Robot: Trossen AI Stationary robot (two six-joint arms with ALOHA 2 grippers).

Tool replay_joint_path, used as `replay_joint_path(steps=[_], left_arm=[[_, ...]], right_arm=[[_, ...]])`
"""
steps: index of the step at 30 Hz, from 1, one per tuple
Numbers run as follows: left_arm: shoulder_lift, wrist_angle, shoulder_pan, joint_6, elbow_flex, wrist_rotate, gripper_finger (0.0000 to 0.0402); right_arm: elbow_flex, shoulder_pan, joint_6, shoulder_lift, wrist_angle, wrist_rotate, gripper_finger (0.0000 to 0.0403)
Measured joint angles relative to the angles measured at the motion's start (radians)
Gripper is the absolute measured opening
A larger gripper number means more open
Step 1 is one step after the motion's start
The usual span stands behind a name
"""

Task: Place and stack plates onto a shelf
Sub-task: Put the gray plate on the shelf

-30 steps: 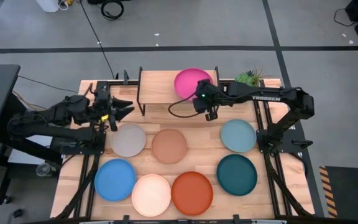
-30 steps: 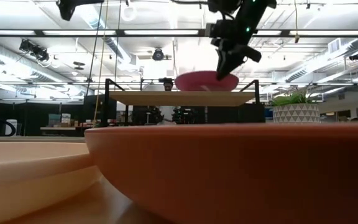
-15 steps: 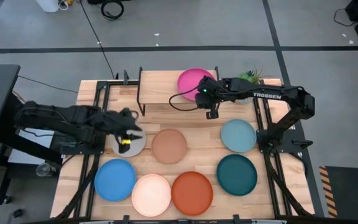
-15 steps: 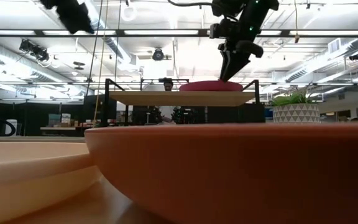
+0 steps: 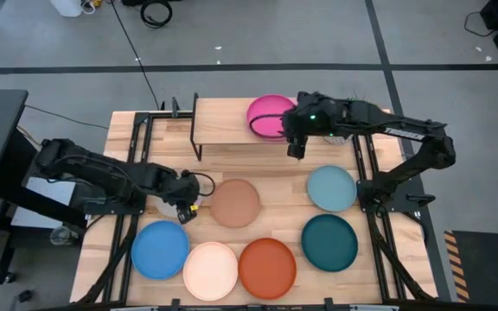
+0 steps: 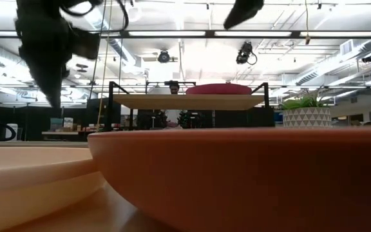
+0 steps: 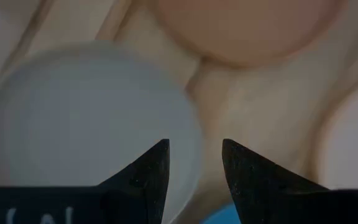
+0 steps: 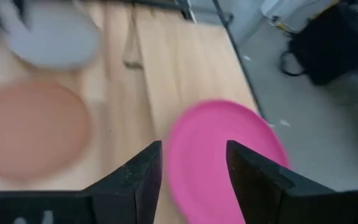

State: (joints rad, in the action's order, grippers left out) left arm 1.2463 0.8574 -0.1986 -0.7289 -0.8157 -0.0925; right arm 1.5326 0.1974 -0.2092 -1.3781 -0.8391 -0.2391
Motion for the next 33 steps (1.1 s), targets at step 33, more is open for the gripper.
replay_joint_path(steps=[33], left_arm=[[0.330,-0.099,0.001,-0.124,0.012,0.087,0.0024]], right_arm=[[0.000,-0.105,0.194,0.038,0.092,0.154,0.0183]])
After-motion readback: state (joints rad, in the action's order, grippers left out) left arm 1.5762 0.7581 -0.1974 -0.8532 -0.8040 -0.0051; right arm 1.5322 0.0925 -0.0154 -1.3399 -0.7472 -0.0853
